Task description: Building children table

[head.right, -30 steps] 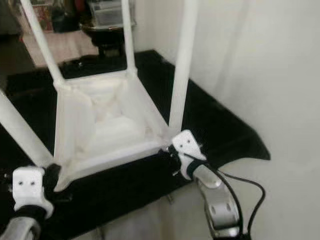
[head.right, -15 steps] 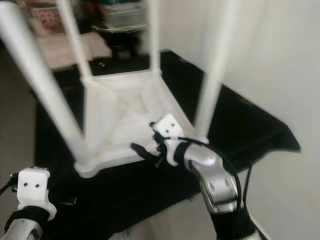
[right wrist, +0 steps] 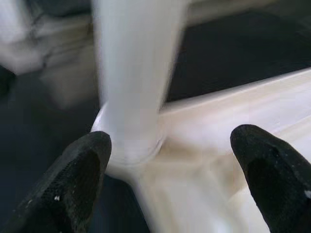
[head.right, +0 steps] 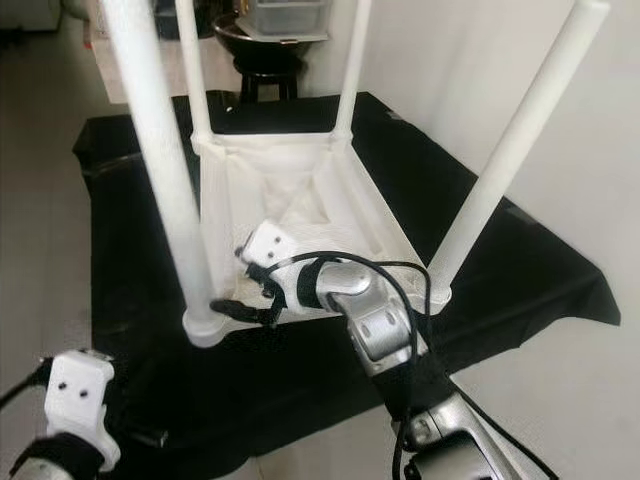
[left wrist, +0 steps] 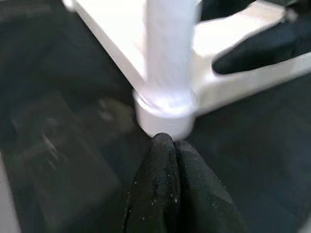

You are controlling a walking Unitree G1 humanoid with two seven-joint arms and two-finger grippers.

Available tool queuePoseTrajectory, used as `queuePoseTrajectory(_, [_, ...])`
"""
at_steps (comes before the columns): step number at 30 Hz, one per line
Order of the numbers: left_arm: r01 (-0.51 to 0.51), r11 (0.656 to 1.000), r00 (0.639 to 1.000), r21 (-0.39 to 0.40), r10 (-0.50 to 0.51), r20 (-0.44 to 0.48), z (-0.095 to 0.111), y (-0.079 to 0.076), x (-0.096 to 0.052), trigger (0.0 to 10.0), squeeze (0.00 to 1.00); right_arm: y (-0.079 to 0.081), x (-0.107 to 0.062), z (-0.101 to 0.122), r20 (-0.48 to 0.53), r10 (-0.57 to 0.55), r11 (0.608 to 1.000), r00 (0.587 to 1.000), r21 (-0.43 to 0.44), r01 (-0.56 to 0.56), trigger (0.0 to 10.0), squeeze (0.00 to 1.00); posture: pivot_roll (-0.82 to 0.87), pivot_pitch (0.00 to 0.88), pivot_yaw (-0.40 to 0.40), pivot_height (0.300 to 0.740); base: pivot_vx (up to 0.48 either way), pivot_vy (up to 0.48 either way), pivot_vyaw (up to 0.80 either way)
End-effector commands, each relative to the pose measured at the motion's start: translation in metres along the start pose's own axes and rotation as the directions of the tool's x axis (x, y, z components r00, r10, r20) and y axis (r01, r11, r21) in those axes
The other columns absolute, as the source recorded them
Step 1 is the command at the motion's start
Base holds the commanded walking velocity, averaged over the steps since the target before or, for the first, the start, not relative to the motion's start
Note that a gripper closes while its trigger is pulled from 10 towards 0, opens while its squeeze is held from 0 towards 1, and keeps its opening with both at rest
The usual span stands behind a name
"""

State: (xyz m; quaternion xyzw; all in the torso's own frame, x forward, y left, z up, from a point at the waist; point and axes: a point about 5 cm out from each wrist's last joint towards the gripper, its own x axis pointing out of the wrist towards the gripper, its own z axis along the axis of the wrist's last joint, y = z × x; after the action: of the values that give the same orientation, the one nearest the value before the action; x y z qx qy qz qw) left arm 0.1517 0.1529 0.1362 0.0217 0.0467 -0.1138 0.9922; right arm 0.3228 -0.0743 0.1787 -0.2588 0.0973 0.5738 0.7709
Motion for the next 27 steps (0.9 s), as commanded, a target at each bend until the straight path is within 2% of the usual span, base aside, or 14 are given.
queuePoseTrajectory(1, [0.020,1.000,0.999,-0.015,-0.021,-0.031,-0.001,-0.004,-0.007,10.0,0.00,0.004,-0.001,-0.012,-0.085,0.131,0.991,0.988,-0.010,-0.133,10.0,0.00,-0.03,0.123,-0.064,0.740,0.000,0.000,0.00])
queuePoseTrajectory(5, [-0.010,1.000,0.999,-0.023,0.009,-0.047,-0.002,-0.006,-0.016,10.0,0.00,0.001,-0.010,-0.020,-0.167,0.252,0.967,0.953,-0.008,-0.256,10.0,0.00,-0.02,0.138,-0.069,0.740,0.000,0.000,0.00])
queuePoseTrajectory(7, [-0.024,1.000,0.999,-0.019,0.023,-0.048,-0.002,-0.006,-0.017,10.0,0.00,-0.002,-0.011,-0.020,-0.179,0.263,0.963,0.948,-0.016,-0.270,10.0,0.00,-0.01,0.139,-0.069,0.740,0.000,0.000,0.00])
queuePoseTrajectory(11, [-0.068,0.998,0.997,-0.001,0.068,-0.047,-0.002,-0.004,-0.019,10.0,0.00,-0.009,-0.005,-0.018,-0.189,0.236,0.970,0.953,-0.015,-0.243,10.0,0.00,-0.01,0.149,-0.074,0.740,0.000,0.000,0.00])
queuePoseTrajectory(12, [-0.099,0.995,0.994,0.016,0.099,-0.046,-0.001,-0.001,-0.019,10.0,0.00,-0.012,0.003,-0.019,-0.205,0.199,0.978,0.958,-0.013,-0.206,10.0,0.00,0.00,0.155,-0.076,0.740,0.000,0.000,0.00])
queuePoseTrajectory(14, [-0.099,0.995,0.994,0.016,0.099,-0.046,-0.001,-0.001,-0.019,10.0,0.00,-0.012,0.003,-0.019,-0.205,0.199,0.978,0.958,-0.013,-0.206,10.0,0.00,0.00,0.155,-0.076,0.740,0.000,0.000,0.00])
queuePoseTrajectory(15, [-0.127,0.992,0.991,0.028,0.128,-0.044,-0.001,0.002,-0.020,10.0,0.00,-0.014,0.010,-0.020,-0.228,0.166,0.985,0.959,-0.017,-0.175,10.0,0.00,0.00,0.157,-0.078,0.740,0.000,0.000,0.00])
queuePoseTrajectory(16, [-0.127,0.992,0.991,0.028,0.128,-0.044,-0.001,0.002,-0.020,10.0,0.00,-0.014,0.010,-0.020,-0.228,0.166,0.985,0.959,-0.017,-0.175,10.0,0.00,0.00,0.157,-0.078,0.740,0.000,0.000,0.00])
queuePoseTrajectory(17, [-0.153,0.987,0.987,0.043,0.155,-0.044,0.000,0.005,-0.021,10.0,0.00,-0.014,0.018,-0.021,-0.252,0.149,0.987,0.956,-0.027,-0.160,4.7,0.00,0.00,0.163,-0.078,0.740,0.000,0.000,0.00])
queuePoseTrajectory(18, [-0.180,0.982,0.982,0.056,0.183,-0.043,0.001,0.009,-0.022,10.0,0.00,-0.013,0.024,-0.022,-0.288,0.143,0.984,0.947,-0.058,-0.166,0.0,0.00,0.00,0.166,-0.080,0.740,0.000,0.000,0.00])
queuePoseTrajectory(23, [-0.217,0.973,0.975,0.074,0.220,-0.037,0.002,0.015,-0.025,10.0,0.00,-0.014,0.030,-0.022,-0.344,0.152,0.973,0.927,-0.113,-0.202,0.0,0.00,0.01,0.171,-0.090,0.740,0.000,0.000,0.00])
queuePoseTrajectory(26, [-0.228,0.970,0.972,0.079,0.231,-0.034,0.003,0.017,-0.025,10.0,0.00,-0.016,0.032,-0.018,-0.330,0.148,0.971,0.932,-0.129,-0.200,0.0,0.00,0.01,0.171,-0.095,0.740,0.000,0.000,0.00])
queuePoseTrajectory(27, [-0.242,0.967,0.969,0.083,0.245,-0.029,0.003,0.019,-0.026,10.0,0.00,-0.016,0.034,-0.012,-0.289,0.159,0.963,0.944,-0.165,-0.213,0.0,0.00,0.01,0.171,-0.096,0.740,0.000,0.000,0.00])
